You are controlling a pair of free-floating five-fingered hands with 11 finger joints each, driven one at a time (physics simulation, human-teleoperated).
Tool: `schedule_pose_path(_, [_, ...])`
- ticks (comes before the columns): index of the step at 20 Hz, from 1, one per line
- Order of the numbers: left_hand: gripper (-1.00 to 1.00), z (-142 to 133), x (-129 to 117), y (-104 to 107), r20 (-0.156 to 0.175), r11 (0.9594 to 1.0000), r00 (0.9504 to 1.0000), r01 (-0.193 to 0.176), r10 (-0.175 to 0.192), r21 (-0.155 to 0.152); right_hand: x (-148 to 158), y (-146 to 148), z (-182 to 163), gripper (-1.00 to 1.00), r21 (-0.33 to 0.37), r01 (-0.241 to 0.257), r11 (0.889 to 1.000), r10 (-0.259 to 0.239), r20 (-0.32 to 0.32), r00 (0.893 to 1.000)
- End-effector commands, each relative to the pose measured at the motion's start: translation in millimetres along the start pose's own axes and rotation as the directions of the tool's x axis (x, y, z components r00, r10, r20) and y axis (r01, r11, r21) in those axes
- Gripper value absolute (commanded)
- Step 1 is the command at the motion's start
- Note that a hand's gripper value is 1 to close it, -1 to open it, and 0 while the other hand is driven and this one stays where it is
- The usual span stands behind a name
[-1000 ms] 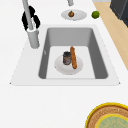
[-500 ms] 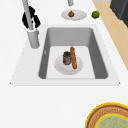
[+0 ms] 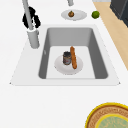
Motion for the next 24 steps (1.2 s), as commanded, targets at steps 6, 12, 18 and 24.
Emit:
schedule_pose_path(6, [0.0, 0.0, 0.0, 0.0, 0.0, 1.0, 1.0, 0.0, 0.0, 0.0, -24.9, 29.9, -16.6, 1.0, 0.016, 0.036, 0.999, -0.037, 0.057, 0.998])
schedule_pose_path(12, [0.0, 0.0, 0.0, 0.0, 0.0, 1.0, 1.0, 0.0, 0.0, 0.0, -21.8, 28.1, -17.7, 1.0, 0.025, 0.033, 0.999, -0.033, 0.031, 0.999])
schedule_pose_path(18, [0.0, 0.0, 0.0, 0.0, 0.0, 1.0, 1.0, 0.0, 0.0, 0.0, -22.5, 28.6, -18.0, 1.0, 0.019, 0.039, 0.999, -0.04, 0.036, 0.999])
schedule_pose_path(24, [0.0, 0.0, 0.0, 0.0, 0.0, 1.0, 1.0, 0.0, 0.0, 0.0, -20.9, 27.9, -19.1, 1.0, 0.013, 0.042, 0.999, -0.043, 0.039, 0.998])
